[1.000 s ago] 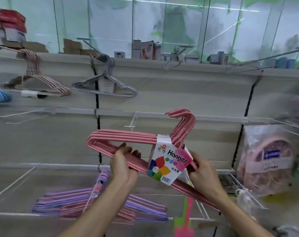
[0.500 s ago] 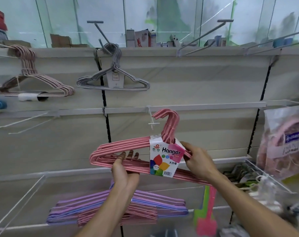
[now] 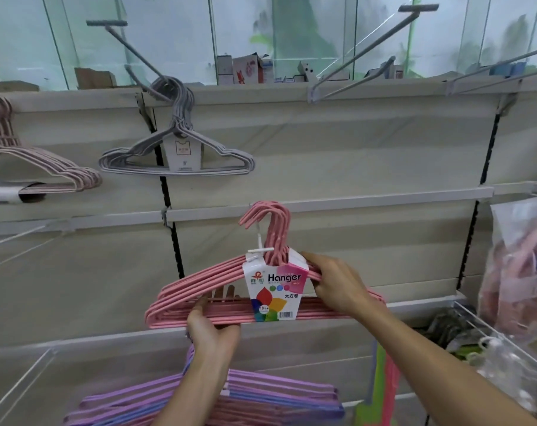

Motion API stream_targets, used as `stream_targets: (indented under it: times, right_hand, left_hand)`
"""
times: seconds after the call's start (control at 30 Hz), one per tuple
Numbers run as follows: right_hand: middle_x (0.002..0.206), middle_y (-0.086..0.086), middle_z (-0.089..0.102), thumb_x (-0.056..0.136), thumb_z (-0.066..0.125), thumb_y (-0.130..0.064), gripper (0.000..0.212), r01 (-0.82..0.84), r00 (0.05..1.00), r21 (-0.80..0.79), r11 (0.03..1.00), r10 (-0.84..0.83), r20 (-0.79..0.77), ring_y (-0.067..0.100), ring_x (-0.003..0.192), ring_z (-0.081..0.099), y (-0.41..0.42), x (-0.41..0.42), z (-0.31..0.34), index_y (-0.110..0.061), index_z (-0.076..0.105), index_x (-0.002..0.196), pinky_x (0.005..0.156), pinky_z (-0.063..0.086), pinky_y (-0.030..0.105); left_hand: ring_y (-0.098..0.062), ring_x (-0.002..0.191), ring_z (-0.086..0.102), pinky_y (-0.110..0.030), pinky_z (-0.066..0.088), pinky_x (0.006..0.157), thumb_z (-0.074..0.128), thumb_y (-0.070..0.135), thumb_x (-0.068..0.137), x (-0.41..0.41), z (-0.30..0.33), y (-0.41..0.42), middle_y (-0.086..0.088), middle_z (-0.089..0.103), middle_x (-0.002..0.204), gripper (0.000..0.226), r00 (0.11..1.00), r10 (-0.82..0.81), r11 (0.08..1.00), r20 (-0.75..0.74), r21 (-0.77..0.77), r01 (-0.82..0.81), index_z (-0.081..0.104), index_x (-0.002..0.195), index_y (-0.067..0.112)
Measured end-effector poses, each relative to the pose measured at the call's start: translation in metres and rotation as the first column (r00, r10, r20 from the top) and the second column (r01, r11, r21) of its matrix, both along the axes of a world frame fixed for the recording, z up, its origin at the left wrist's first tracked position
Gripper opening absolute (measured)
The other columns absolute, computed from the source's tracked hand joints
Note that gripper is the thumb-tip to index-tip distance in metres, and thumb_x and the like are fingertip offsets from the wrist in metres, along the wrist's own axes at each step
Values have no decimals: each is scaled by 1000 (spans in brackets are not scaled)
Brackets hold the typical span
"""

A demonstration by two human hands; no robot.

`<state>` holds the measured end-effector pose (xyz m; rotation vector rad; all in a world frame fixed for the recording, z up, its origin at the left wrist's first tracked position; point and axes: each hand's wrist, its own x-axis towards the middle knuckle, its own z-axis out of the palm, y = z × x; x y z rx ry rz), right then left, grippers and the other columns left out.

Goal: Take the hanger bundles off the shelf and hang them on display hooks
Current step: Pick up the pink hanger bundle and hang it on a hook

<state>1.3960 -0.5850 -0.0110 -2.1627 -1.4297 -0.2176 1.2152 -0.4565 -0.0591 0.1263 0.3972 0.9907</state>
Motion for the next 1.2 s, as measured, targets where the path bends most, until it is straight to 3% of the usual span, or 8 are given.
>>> stream_targets:
  times: [0.23, 0.6, 0.77, 0.9, 1.07, 1.2]
  right_hand:
    - [122, -4, 69, 86, 54, -7, 67, -47, 998, -34, 998, 48, 32, 25, 102, 65, 46, 27, -14, -37, 41, 145, 80, 55, 40]
    - [139, 1, 58, 86, 54, -8, 73, -58, 996, -81, 995, 63, 62, 30, 117, 57, 83, 44, -37, -32, 33, 152, 90, 50, 40]
    - [145, 2, 52, 85, 51, -3, 75, -38, 997, -51, 998, 42, 65, 30, 123, 53, 88, 39, -48, -27, 31, 154, 94, 45, 38]
    - [142, 4, 55, 85, 51, -2, 75, -46, 996, -42, 998, 49, 72, 31, 119, 56, 94, 40, -48, -27, 33, 153, 90, 45, 38]
    - [134, 7, 60, 89, 50, -4, 72, -42, 996, -79, 996, 47, 70, 33, 111, 58, 102, 50, -41, -29, 31, 153, 84, 46, 38]
    - [136, 6, 59, 90, 49, -5, 71, -29, 996, -104, 994, 37, 79, 32, 112, 58, 107, 58, -33, -29, 31, 154, 83, 46, 37]
  left_hand:
    - [-23, 93, 65, -41, 53, 80, 48, 13, 93, 20, -18, 35, -7, 70, 94, 23, 997, 67, 998, -49, -14, -68, 66, 104, 21]
    - [-27, 112, 66, -45, 50, 102, 48, 6, 95, 43, -50, 89, -15, 67, 126, 37, 990, 109, 994, -94, 15, -108, 62, 129, 11]
    - [-23, 97, 68, -38, 55, 90, 51, 2, 92, 47, -50, 102, -11, 69, 111, 43, 973, 163, 983, -161, 111, -146, 58, 133, 7]
    - [-27, 108, 67, -42, 54, 94, 51, 3, 93, 50, -49, 114, -15, 68, 123, 40, 978, 151, 985, -144, 105, -137, 59, 132, 8]
    - [-30, 113, 66, -40, 62, 76, 53, -1, 92, 61, -45, 123, -17, 67, 126, 42, 981, 128, 992, -147, 35, -124, 58, 134, 6]
    - [-34, 120, 62, -50, 52, 98, 49, 0, 94, 70, -42, 130, -20, 62, 132, 42, 986, 81, 997, -148, 2, -82, 55, 136, 3]
